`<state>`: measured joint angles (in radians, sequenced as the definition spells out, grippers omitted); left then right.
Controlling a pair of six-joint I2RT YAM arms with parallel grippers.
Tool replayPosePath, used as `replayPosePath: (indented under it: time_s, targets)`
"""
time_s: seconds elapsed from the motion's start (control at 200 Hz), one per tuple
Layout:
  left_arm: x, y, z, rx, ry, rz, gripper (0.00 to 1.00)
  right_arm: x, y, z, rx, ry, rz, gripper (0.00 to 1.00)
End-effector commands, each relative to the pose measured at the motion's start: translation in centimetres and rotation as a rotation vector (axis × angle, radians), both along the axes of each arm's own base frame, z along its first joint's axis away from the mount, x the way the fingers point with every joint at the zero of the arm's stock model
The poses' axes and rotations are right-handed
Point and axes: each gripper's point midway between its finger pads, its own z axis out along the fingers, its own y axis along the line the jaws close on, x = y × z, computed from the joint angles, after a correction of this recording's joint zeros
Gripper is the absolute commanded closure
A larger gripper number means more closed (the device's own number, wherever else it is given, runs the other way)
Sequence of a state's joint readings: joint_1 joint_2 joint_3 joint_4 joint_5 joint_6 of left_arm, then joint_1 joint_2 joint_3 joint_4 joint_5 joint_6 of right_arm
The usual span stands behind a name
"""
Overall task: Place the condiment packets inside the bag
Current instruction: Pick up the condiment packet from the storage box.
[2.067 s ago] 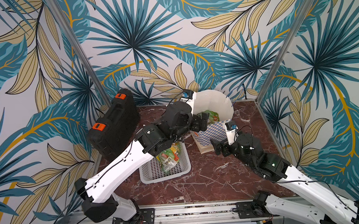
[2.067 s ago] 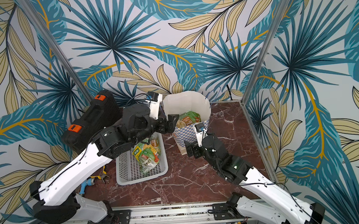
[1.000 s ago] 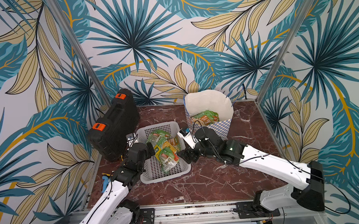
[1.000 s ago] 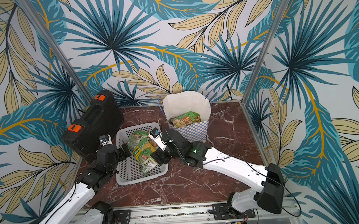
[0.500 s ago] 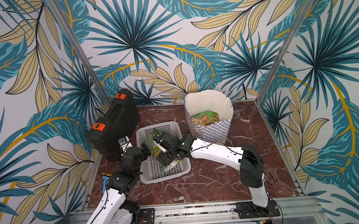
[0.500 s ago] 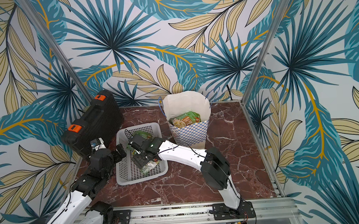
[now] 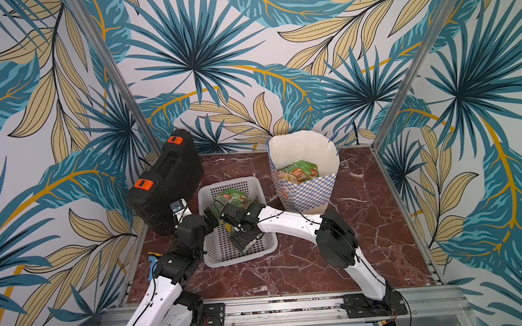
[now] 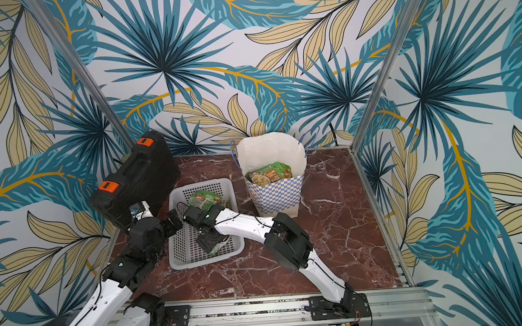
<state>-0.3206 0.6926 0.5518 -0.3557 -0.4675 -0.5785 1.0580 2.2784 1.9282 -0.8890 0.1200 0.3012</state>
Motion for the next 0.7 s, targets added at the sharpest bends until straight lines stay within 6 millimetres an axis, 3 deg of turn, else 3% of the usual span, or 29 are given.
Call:
replayPosePath:
  time_s: [0.0,0.115,0.235,0.345,0.461,0.696]
  targets:
    - [-0.3,0.5,-0.7,0.004,0.008,0.02,0.0,-1.8,-1.2,-0.6,-0.07,0.045,0.005,0.19]
    - [-0.3,0.5,-0.7,0.004,0.008,0.02,0.0,-1.9,-1.3,-2.7,-0.108,0.07,0.007,0.25]
    - [-0.4,0.5,-0.8,0.004,0.009,0.02,0.0,-1.8,-1.3,-3.4,-0.121,0.074,-0.003,0.52]
    - [-0.3,0.5,-0.8,0.003,0.006,0.019,0.0,-1.4,-1.1,-1.6,-0.096,0.038,-0.008,0.7]
    - [-0.4,0.5,-0.7,0.002,0.003,0.019,0.0,-0.7,-1.0,1.4,-0.055,-0.02,-0.015,0.83]
    - [-0.7,0.5,-0.2,-0.008,-0.028,0.014,0.0,0.5,-0.8,6.2,0.053,-0.143,-0.019,1.0]
